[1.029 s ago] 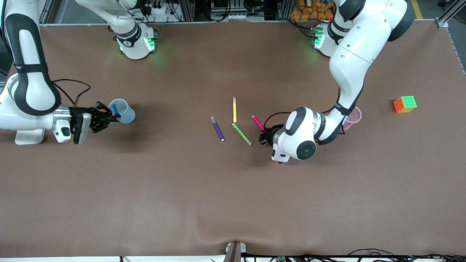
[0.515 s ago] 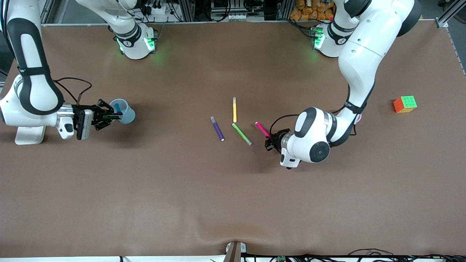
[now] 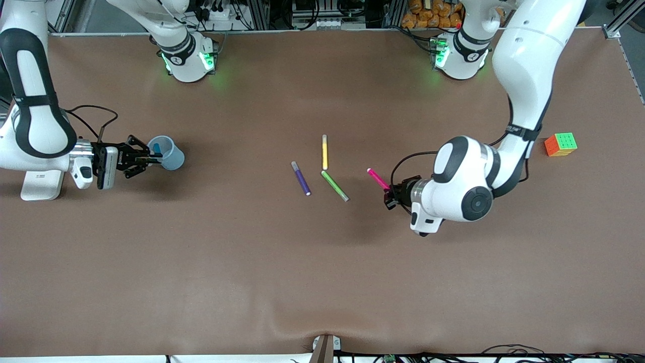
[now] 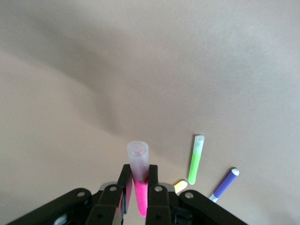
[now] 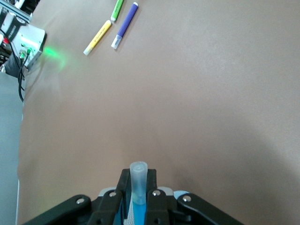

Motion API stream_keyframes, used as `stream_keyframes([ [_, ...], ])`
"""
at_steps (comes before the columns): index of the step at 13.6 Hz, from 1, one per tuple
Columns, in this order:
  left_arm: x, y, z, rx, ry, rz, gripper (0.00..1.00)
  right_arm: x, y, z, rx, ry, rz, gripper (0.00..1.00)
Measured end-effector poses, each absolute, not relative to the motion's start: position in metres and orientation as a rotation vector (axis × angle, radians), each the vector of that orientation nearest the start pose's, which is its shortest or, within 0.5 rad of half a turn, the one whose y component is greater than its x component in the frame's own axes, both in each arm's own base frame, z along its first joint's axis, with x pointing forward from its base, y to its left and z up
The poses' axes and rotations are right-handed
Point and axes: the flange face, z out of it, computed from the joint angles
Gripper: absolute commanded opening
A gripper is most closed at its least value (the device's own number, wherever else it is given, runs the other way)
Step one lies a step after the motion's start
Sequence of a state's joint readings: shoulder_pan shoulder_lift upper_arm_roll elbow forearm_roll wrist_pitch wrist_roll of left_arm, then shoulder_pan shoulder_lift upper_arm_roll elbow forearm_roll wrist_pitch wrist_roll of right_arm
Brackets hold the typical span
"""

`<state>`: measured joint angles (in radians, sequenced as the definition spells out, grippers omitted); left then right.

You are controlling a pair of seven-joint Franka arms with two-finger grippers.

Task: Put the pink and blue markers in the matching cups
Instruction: 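Carry the blue marker over the white cup while the left gripper lifts pink, then drop the blue marker into the white cup while the left gripper carries pink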

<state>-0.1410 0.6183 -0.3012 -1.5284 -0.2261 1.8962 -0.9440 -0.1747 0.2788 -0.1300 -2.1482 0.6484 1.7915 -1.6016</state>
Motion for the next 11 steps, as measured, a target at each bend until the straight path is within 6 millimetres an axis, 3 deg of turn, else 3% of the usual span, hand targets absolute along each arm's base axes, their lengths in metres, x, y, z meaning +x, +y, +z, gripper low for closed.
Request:
stream_keyframes([
  [3,0.625,-0.251,0.338,-3.051,-0.921,0.523,0.0,0.492,-0.1,0.244,-2.086,-1.038,-0.099,1.0],
  [6,0.631,-0.218,0.379,-3.064,-0.883,0.414,0.0,0.495,-0.099,0.25,-2.068,-1.016,-0.12,1.0],
  [8,0.635,-0.195,0.398,-3.092,-0.848,0.369,0.0,0.51,-0.099,0.269,-2.08,-0.961,-0.109,1.0],
  [11,0.64,-0.167,0.419,-3.136,-0.77,0.306,0.0,0.544,-0.105,0.317,-2.175,-0.844,-0.103,1.0],
])
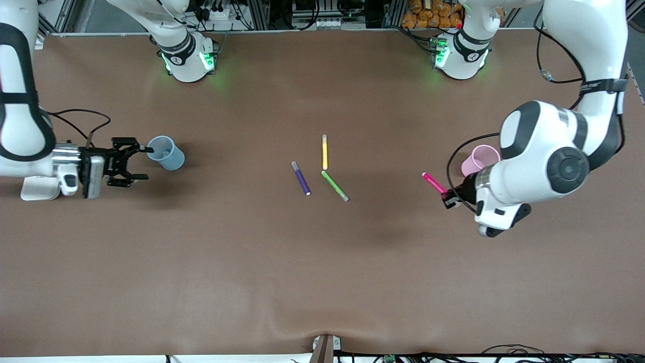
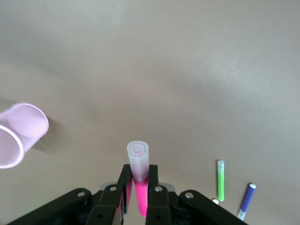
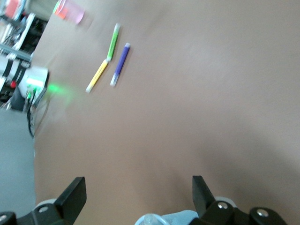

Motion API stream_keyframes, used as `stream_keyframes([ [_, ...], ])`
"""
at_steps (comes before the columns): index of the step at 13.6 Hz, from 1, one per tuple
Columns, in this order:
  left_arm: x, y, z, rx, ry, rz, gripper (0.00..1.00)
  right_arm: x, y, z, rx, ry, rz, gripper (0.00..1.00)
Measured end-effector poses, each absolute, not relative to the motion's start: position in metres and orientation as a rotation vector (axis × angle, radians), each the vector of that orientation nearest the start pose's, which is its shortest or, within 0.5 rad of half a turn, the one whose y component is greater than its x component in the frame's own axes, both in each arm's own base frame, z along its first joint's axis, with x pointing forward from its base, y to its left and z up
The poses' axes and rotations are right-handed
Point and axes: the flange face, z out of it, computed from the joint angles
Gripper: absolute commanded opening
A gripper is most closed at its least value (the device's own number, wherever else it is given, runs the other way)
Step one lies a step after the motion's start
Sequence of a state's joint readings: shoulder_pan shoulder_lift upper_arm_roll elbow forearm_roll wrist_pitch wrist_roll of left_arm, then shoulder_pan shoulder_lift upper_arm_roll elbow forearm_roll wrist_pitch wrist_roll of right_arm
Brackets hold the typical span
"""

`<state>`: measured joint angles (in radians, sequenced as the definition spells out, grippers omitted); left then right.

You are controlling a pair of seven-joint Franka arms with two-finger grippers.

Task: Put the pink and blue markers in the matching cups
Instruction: 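Drop the blue marker into the white cup while the left gripper carries pink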

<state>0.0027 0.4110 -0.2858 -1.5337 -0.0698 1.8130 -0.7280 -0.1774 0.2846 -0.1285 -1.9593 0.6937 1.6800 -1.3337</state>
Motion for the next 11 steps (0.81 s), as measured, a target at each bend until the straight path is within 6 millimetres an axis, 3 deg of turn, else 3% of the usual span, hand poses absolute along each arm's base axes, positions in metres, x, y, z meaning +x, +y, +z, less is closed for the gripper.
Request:
stream_keyframes([
  [3,0.635,-0.155,0.448,-3.155,-0.709,0.247,0.0,0.572,-0.112,0.37,-2.322,-0.628,-0.023,1.0],
  [6,0.621,-0.14,0.483,-3.154,-0.569,0.155,0.0,0.598,-0.122,0.439,-2.567,-0.474,0.058,1.0],
  [8,0.609,-0.12,0.498,-3.145,-0.486,0.115,0.0,0.609,-0.112,0.479,-2.674,-0.472,0.068,1.0],
  [11,0.587,-0.082,0.511,-3.128,-0.412,0.091,0.0,0.615,-0.096,0.516,-2.76,-0.392,0.11,1.0],
])
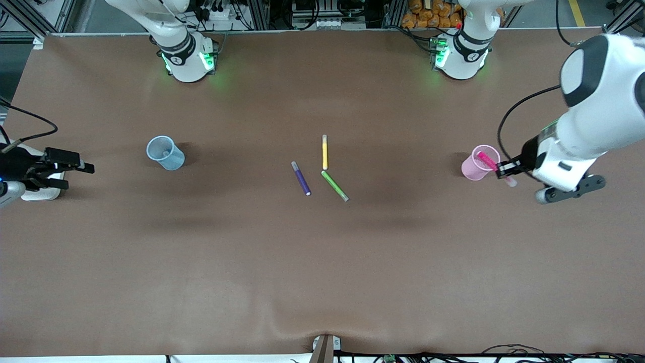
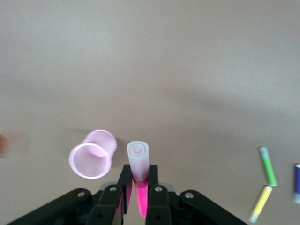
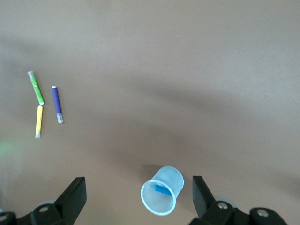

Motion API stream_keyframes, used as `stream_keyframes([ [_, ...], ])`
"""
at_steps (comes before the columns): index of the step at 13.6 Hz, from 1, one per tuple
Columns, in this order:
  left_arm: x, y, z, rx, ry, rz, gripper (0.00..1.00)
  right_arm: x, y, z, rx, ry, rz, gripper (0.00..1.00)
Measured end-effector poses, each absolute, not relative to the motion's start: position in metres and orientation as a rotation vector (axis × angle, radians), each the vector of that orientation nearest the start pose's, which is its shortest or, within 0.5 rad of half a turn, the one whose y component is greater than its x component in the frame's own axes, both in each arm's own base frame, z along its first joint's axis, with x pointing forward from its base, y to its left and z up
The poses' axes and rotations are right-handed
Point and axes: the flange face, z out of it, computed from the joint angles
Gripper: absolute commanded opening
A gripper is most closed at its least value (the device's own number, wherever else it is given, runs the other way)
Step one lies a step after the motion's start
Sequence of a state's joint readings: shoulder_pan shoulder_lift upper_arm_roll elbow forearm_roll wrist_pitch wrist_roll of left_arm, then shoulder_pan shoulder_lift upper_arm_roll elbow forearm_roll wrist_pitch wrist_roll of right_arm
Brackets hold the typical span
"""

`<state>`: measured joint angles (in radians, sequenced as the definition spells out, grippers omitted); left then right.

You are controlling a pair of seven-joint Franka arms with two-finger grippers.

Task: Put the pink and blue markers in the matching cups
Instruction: 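Drop the blue marker into the white cup while the left gripper carries pink, then lower the pink marker into the pink cup with the left gripper and release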

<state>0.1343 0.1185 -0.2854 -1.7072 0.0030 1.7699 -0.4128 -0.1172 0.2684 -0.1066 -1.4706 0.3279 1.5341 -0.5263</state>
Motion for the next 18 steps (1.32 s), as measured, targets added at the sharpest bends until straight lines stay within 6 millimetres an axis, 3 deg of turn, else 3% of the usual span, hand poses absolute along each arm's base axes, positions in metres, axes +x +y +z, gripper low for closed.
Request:
stream_keyframes([
  [3,0.555,-0.057,0.524,-3.103,-0.396,0.062,0.0,0.618,-0.088,0.553,-2.915,-0.419,0.127,1.0],
  [6,0.529,-0.062,0.524,-3.089,-0.383,-0.029,0.0,0.615,-0.078,0.593,-3.079,-0.369,0.162,1.0],
  [8,0.517,-0.067,0.518,-3.084,-0.37,-0.091,0.0,0.613,-0.085,0.601,-3.086,-0.289,0.159,1.0],
  [12,0.496,-0.069,0.484,-3.076,-0.354,-0.193,0.0,0.604,-0.125,0.611,-2.997,-0.162,0.095,1.0],
  [13,0.493,-0.068,0.473,-3.077,-0.354,-0.219,0.0,0.601,-0.126,0.616,-2.997,-0.136,0.1,1.0],
  [16,0.479,-0.064,0.437,-3.077,-0.351,-0.299,0.0,0.587,-0.112,0.635,-3.021,0.011,0.152,1.0],
  [18,0.468,-0.062,0.425,-3.071,-0.351,-0.334,0.0,0.576,-0.093,0.648,-3.087,0.006,0.132,1.0],
])
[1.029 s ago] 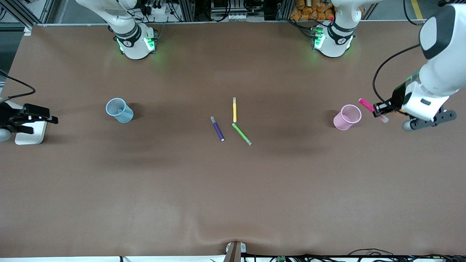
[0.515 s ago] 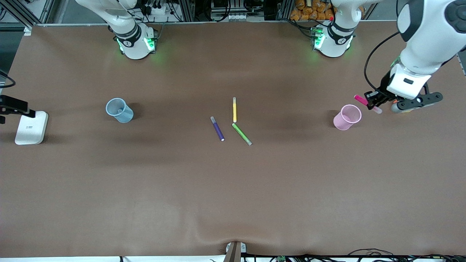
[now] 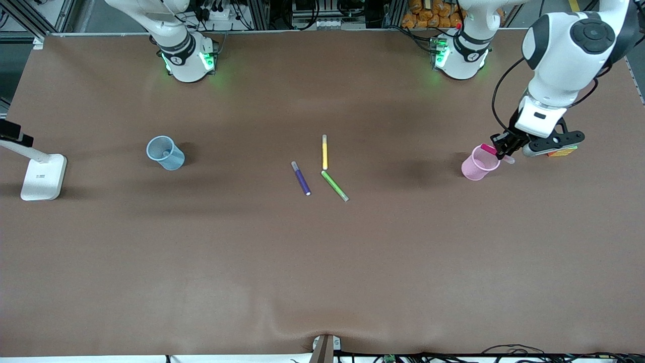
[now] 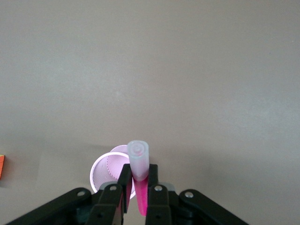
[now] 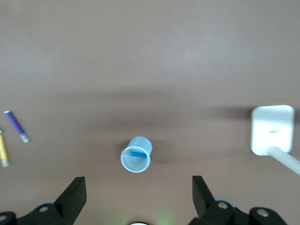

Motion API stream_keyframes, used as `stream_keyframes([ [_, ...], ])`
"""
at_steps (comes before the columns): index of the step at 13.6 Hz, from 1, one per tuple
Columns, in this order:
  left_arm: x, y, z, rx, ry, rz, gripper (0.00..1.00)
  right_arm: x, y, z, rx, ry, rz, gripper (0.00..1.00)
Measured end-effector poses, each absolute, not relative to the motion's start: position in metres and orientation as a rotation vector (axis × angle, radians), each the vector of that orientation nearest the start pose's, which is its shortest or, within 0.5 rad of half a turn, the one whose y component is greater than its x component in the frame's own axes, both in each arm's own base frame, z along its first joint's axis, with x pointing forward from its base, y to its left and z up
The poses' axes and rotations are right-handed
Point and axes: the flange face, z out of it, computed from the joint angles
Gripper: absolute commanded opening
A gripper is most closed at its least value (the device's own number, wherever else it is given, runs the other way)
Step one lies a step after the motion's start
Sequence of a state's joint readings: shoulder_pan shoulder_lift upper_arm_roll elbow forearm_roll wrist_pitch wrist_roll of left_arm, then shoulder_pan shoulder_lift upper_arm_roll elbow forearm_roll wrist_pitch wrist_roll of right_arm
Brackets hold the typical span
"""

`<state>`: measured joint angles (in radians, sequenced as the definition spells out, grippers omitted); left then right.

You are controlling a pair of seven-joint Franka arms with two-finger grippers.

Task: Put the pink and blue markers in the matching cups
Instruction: 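Lower the pink marker into the pink cup with the left gripper and release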

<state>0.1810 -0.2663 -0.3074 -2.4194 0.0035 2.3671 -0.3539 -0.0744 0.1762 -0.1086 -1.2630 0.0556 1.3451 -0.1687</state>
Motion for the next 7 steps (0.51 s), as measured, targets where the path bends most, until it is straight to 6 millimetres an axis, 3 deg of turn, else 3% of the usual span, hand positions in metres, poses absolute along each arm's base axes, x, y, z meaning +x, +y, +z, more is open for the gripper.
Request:
stream_keyframes([
  [2,0.461,-0.06,0.426,-3.063,-0.353,-0.361,0.0,0.558,-0.079,0.649,-3.112,-0.008,0.046,1.0],
  [4,0.454,-0.057,0.425,-3.055,-0.36,-0.423,0.0,0.531,-0.079,0.639,-3.107,-0.004,0.025,1.0],
  [7,0.442,-0.052,0.408,-3.05,-0.362,-0.47,0.0,0.512,-0.078,0.631,-3.122,-0.014,0.043,1.0],
])
